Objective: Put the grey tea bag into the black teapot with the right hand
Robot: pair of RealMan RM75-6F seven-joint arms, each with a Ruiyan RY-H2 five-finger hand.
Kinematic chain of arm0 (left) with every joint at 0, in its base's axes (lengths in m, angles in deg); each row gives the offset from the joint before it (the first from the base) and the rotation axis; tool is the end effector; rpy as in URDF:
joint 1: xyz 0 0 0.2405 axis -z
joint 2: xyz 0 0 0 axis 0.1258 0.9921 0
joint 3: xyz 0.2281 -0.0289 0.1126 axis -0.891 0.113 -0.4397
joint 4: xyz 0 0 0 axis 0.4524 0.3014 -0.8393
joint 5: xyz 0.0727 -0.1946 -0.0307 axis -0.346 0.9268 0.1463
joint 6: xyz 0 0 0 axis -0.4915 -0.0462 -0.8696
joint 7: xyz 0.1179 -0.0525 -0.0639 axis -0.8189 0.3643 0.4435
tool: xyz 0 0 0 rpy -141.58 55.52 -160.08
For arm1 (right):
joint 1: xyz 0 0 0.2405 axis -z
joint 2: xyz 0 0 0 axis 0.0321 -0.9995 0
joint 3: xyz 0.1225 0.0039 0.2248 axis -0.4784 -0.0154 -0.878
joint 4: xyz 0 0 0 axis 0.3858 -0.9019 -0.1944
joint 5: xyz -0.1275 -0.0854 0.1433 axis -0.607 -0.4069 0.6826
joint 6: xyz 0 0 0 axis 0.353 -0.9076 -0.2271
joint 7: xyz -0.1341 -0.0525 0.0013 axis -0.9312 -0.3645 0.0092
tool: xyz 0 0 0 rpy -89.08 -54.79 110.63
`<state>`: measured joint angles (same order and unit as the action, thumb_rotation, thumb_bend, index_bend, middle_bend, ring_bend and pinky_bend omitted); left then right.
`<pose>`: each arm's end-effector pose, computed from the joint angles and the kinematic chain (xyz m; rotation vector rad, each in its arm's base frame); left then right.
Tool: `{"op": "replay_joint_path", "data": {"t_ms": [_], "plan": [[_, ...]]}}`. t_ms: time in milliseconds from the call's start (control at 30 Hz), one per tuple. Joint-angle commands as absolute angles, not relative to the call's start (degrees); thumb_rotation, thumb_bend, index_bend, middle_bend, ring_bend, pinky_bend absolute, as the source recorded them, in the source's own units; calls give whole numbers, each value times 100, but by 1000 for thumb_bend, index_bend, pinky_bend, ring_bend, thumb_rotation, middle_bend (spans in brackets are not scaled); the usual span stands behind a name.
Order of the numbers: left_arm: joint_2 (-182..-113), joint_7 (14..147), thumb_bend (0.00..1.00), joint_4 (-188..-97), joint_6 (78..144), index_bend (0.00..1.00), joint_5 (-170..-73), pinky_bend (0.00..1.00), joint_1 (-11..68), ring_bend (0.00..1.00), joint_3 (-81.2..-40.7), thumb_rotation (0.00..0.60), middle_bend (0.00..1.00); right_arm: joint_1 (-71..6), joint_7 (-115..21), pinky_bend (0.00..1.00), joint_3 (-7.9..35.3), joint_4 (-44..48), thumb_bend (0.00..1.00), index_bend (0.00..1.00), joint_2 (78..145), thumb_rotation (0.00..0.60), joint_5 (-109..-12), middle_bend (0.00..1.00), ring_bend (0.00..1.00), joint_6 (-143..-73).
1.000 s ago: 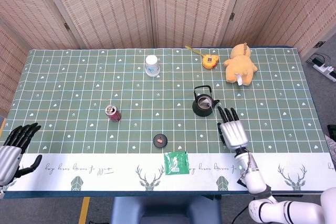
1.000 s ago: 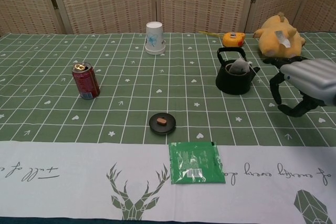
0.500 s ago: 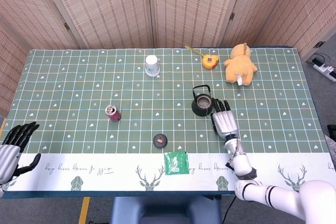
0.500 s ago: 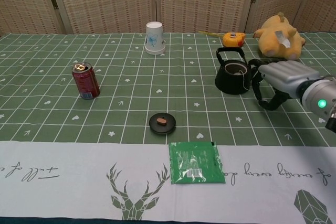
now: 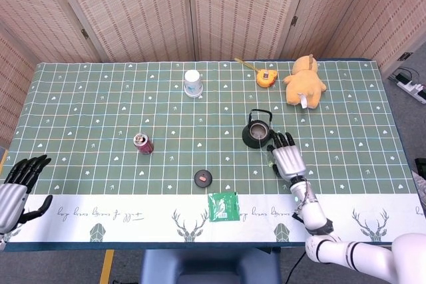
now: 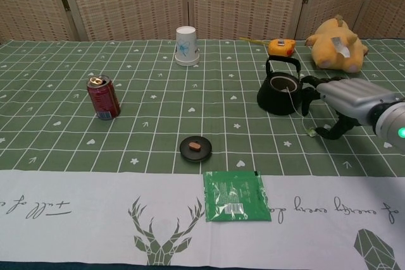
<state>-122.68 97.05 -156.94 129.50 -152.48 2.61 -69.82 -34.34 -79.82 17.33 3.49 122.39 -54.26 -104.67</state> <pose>-0.3136 0.1966 0.1796 -1.5325 -0.9727 -1.0106 -0.2228 -0.3290 -0.0262 1.7295 -0.8687 0.6307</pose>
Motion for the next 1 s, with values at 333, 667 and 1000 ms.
{"op": "replay_joint_path", "data": {"t_ms": [333,667,1000], "plan": [[-12299,9594,411,-15725,12909,0,-15232,0,274,0,-6983,600,0,-3149,-7980,0,1694,1182,426,12,11568,600,-5661,0,0,-10876],[-12304,9581,411,-15717,12951,0,-15277,0,262,0,-6995,600,0,-2261,-7563,0,2344,2203,426,10,10755,600,-6921,0,0,-12125],[-12408,9198,411,-15786,12950,0,-15227,0,247,0,-6975,600,0,-1082,-6385,0,3220,1685,426,10,10339,600,-8151,0,0,-13264]]}}
